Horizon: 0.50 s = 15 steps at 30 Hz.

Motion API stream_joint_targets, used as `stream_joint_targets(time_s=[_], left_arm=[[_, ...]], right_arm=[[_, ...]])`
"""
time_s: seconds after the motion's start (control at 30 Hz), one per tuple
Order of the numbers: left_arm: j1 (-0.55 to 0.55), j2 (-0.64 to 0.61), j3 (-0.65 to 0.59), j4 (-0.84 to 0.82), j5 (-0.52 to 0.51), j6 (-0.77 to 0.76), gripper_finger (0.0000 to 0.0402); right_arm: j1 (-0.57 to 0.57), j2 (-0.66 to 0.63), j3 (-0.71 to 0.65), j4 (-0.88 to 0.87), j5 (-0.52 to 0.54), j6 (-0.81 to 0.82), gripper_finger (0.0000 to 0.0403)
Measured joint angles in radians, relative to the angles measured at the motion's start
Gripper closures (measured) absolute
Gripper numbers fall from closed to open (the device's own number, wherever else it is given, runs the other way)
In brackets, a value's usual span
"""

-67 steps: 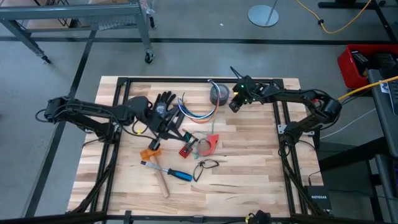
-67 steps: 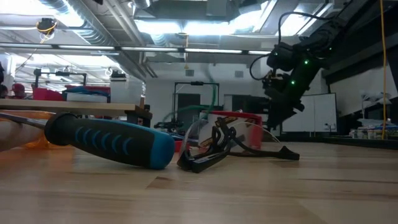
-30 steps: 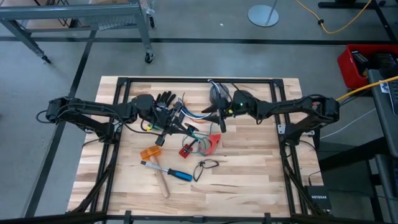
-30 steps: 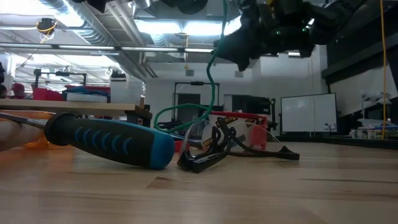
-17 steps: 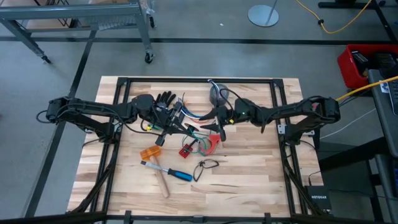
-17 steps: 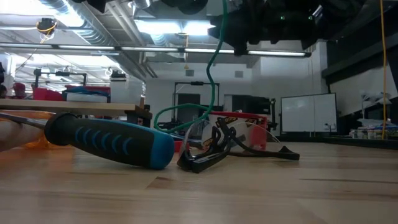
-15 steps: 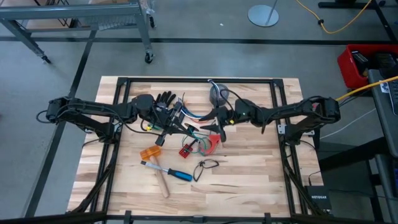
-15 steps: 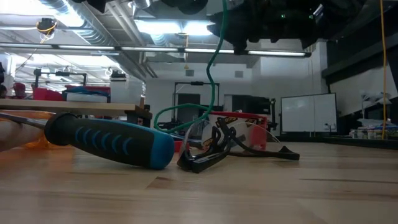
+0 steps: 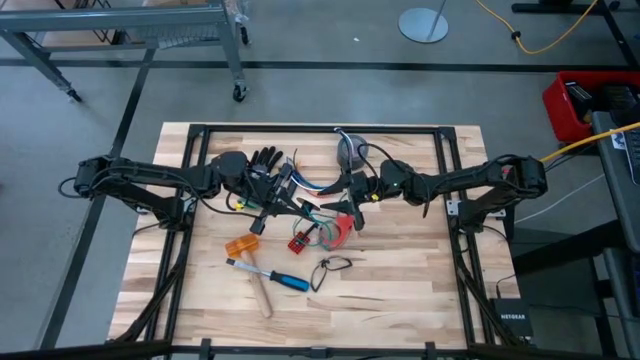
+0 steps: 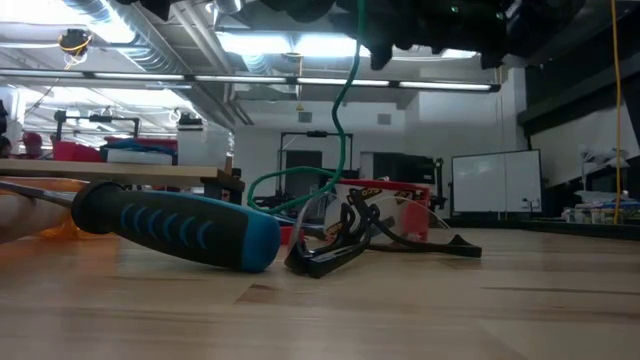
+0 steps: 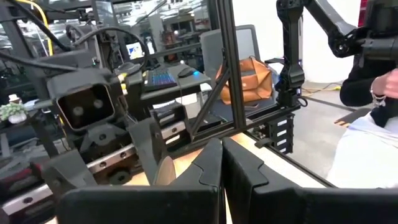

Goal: Coil cords
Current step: Coil the wire onto the spool

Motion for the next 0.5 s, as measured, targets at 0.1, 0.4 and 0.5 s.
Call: stream_joint_targets(time_s=[0.1, 0.4, 0.5], left_arm=[[0.0, 0.0, 0.0, 0.001, 0.002, 0.0, 0.0401], [-0.002, -0.002, 0.0, -0.001, 0.001, -0.013, 0.0401], [-0.002, -0.002, 0.0, -0.004, 0.001, -0.006, 0.0401]], right_arm=[[0.015, 0.03, 0.041, -0.006, 0.0, -0.002, 0.0242], [0.011, 0.077, 0.126, -0.141, 0.0, -0.003, 0.0248], [0.011, 0.077, 0.128, -0.141, -0.012, -0.003, 0.0275]])
